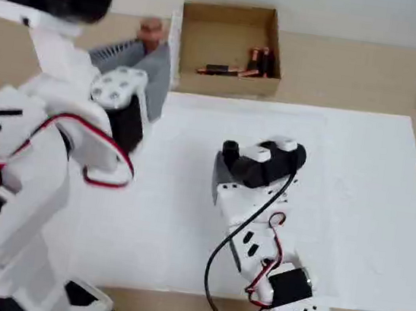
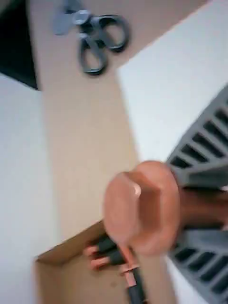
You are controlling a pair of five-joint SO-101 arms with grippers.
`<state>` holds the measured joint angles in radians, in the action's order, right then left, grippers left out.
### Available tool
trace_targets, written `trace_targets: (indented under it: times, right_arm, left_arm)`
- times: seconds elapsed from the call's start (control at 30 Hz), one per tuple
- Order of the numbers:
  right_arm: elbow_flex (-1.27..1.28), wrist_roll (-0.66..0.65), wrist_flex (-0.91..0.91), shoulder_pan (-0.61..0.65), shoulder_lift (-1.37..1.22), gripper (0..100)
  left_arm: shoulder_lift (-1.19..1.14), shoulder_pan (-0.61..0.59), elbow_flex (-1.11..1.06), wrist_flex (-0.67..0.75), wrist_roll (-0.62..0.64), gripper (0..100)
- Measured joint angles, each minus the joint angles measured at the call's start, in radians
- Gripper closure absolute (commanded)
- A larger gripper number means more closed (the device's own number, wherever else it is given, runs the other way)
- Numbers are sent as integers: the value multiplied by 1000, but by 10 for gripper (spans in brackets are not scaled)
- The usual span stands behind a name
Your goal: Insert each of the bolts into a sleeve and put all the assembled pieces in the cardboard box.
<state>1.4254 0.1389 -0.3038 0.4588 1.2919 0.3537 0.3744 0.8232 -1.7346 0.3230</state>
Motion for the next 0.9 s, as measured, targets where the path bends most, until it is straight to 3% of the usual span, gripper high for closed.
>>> trace_targets:
  times: [0.2, 0.53, 0.9]
  right_arm:
    - [0, 0, 0, 21, 0, 995]
    - [51, 0, 5, 118, 3, 995]
    - [173, 0, 276, 124, 3, 995]
  left_arm:
    - [210, 12, -362, 35, 0, 995]
    - [296, 3, -967, 528, 0, 995]
    - [296, 3, -1192, 749, 0, 995]
